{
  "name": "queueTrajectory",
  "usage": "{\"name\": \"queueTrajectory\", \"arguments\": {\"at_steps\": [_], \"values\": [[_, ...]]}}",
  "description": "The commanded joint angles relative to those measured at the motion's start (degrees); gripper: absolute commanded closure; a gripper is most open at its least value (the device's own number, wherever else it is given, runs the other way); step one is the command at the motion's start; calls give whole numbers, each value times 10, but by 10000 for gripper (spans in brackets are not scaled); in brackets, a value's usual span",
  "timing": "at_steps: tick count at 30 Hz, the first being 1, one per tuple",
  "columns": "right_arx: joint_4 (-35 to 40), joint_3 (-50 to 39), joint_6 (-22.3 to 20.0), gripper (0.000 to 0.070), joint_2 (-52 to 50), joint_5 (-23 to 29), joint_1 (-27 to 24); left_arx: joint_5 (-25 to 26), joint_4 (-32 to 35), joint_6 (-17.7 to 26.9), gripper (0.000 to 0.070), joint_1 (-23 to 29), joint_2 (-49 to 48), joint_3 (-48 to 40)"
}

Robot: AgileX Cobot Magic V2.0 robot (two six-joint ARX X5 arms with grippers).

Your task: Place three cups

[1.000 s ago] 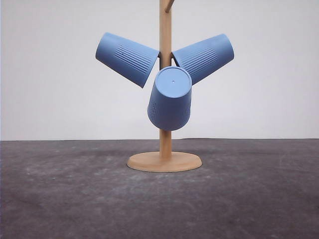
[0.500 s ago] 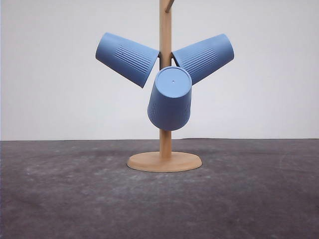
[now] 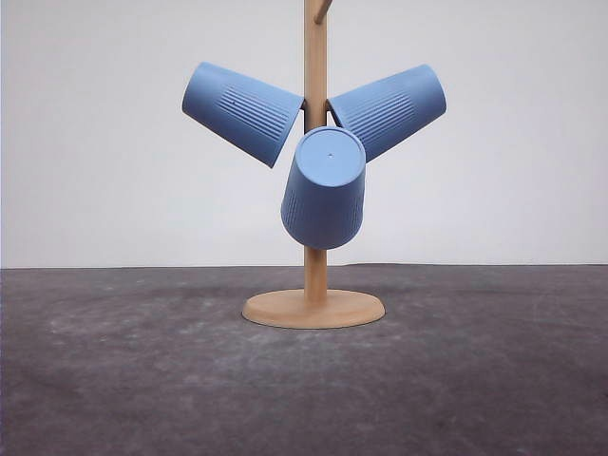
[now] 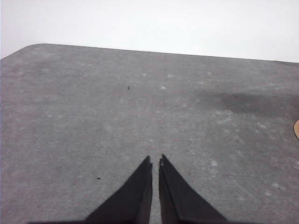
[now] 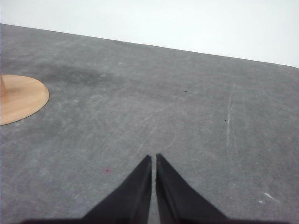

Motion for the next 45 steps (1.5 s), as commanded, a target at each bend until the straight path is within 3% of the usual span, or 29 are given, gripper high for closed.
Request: {"name": "queueTrajectory", "arguments": {"at_steps": [1,45], "values": [[7,-2,7,689,-2,2,1,-1,6,-3,700,-1,0,-8],[7,-2,7,689,-2,2,1,-1,6,-3,700,-1,0,-8]]}}
